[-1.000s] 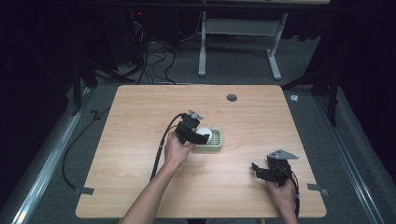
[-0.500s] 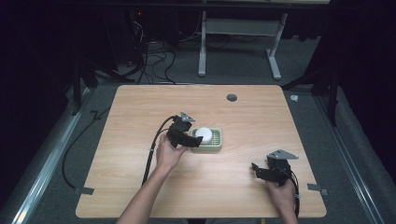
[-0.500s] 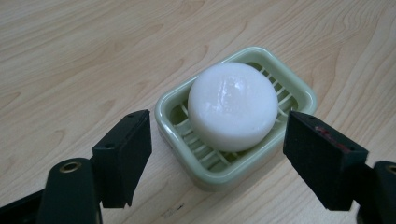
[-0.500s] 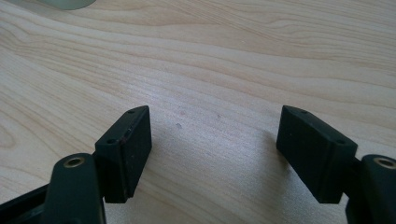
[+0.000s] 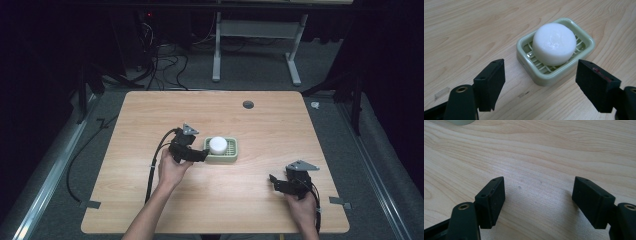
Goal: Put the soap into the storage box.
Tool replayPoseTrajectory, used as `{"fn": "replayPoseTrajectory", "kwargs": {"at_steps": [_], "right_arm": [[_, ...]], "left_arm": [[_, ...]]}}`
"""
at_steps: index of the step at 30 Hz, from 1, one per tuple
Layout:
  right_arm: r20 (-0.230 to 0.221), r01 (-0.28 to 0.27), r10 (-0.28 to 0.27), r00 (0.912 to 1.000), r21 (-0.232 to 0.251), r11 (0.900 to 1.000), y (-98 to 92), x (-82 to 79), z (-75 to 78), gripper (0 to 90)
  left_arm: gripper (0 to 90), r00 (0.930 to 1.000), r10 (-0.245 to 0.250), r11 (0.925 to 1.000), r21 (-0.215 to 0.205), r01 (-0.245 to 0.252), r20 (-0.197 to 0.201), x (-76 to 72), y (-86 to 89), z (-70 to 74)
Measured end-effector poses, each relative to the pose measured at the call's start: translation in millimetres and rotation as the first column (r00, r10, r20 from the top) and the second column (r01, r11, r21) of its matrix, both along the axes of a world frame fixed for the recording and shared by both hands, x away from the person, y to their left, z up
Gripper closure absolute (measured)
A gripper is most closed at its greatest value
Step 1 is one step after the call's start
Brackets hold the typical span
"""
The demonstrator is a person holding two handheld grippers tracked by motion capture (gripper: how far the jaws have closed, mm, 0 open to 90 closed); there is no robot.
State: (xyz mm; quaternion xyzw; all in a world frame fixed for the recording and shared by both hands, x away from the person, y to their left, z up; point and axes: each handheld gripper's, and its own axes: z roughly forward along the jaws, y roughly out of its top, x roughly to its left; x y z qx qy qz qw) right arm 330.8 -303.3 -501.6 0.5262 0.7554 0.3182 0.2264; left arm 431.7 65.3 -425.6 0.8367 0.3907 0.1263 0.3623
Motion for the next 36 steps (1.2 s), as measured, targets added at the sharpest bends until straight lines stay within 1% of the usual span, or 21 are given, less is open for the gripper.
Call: {"fn": "replayPoseTrajectory", "kwargs": {"at_steps": [2,4,7,8,13,17,20,26,32,36], "right_arm": [[0.000,-0.001,0.001,1.0000,-0.001,1.000,-0.1,0.1,0.0,27.3],[-0.001,0.001,-0.001,1.0000,0.001,1.000,0.1,0.0,0.0,27.2],[-0.001,0.001,-0.001,1.0000,0.001,1.000,0.1,0.0,0.0,27.2],[-0.001,0.001,-0.001,1.0000,0.001,1.000,0.1,0.0,0.0,27.2],[0.001,-0.002,0.002,1.0000,0.001,1.000,-0.1,0.1,-0.1,27.1],[0.001,-0.004,0.004,1.0000,0.002,1.000,0.1,0.1,-0.1,27.1],[0.001,-0.004,0.004,1.0000,0.001,1.000,0.1,0.1,-0.1,27.1],[0.000,-0.003,0.003,1.0000,0.002,1.000,0.2,0.0,-0.1,27.2],[0.001,-0.003,0.003,1.0000,0.000,1.000,0.2,0.1,-0.1,27.1],[0.001,-0.002,0.002,1.0000,0.001,1.000,0.2,0.0,-0.1,27.1]], "left_arm": [[23.9,1.0000,0.003,1.0000,0.005,-0.003,-0.003,-0.9,1.8,0.0],[24.1,1.0000,0.009,1.0000,0.000,-0.009,0.002,-4.3,7.2,0.9],[24.0,0.9998,0.018,0.9998,-0.010,-0.018,0.000,-7.8,13.5,1.1],[24.0,0.9997,0.022,0.9995,-0.022,-0.022,-0.001,-9.5,15.8,0.7],[24.1,0.9990,0.044,0.9980,-0.045,-0.044,0.000,-18.1,30.6,-1.5],[24.2,0.9982,0.060,0.9969,-0.051,-0.060,-0.001,-22.8,40.1,-2.8],[24.2,0.9979,0.064,0.9962,-0.059,-0.065,-0.003,-24.3,43.3,-3.0],[24.1,0.9963,0.086,0.9932,-0.080,-0.086,-0.002,-30.2,55.5,-3.2],[24.2,0.9951,0.099,0.9915,-0.084,-0.099,-0.002,-35.1,63.6,-4.3],[24.2,0.9936,0.113,0.9891,-0.095,-0.112,0.002,-39.6,71.2,-4.1]]}}
